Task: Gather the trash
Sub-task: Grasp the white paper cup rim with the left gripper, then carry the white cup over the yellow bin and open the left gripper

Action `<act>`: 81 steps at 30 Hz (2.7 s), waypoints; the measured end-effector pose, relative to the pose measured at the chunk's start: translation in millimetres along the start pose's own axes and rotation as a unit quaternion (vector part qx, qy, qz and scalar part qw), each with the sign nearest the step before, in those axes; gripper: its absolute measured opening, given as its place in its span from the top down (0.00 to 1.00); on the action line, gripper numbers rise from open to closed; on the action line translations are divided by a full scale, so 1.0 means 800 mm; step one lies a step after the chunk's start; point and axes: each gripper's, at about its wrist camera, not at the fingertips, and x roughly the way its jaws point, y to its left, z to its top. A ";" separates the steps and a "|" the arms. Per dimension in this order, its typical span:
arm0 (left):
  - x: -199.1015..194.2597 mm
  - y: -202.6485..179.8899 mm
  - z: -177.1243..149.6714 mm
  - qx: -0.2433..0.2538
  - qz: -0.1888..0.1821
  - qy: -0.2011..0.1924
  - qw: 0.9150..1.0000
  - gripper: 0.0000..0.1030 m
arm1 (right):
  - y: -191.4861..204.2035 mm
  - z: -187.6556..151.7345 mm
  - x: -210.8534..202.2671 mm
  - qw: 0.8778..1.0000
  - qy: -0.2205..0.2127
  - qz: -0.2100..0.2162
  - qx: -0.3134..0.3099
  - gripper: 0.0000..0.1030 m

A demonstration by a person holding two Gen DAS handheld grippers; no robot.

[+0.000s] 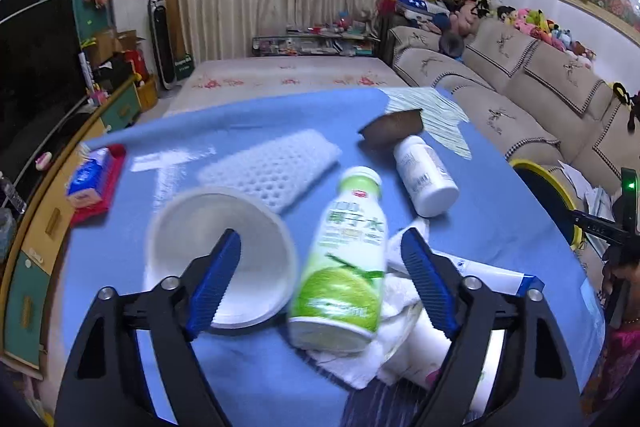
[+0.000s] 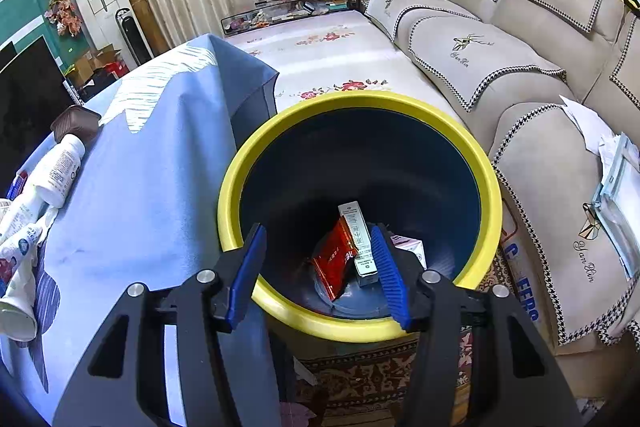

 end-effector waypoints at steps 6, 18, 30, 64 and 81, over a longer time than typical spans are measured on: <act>0.021 0.023 -0.003 -0.030 0.006 0.037 0.999 0.30 | 0.001 -0.001 -0.003 1.000 -0.002 -0.001 -0.003 0.49; 0.071 0.039 0.035 -0.059 0.048 0.083 0.994 0.48 | 0.002 -0.001 -0.004 1.000 0.000 0.003 -0.003 0.49; 0.056 0.045 0.035 -0.055 0.070 0.059 0.994 0.93 | -0.002 -0.003 -0.002 1.000 -0.003 0.009 0.002 0.49; 0.090 -0.479 0.114 0.221 -0.196 0.112 0.949 0.93 | -0.142 -0.042 -0.059 0.994 -0.042 -0.002 0.100 0.49; 0.103 -0.506 0.130 0.210 -0.186 0.074 0.957 0.58 | -0.143 -0.059 -0.052 0.994 -0.027 0.014 0.107 0.45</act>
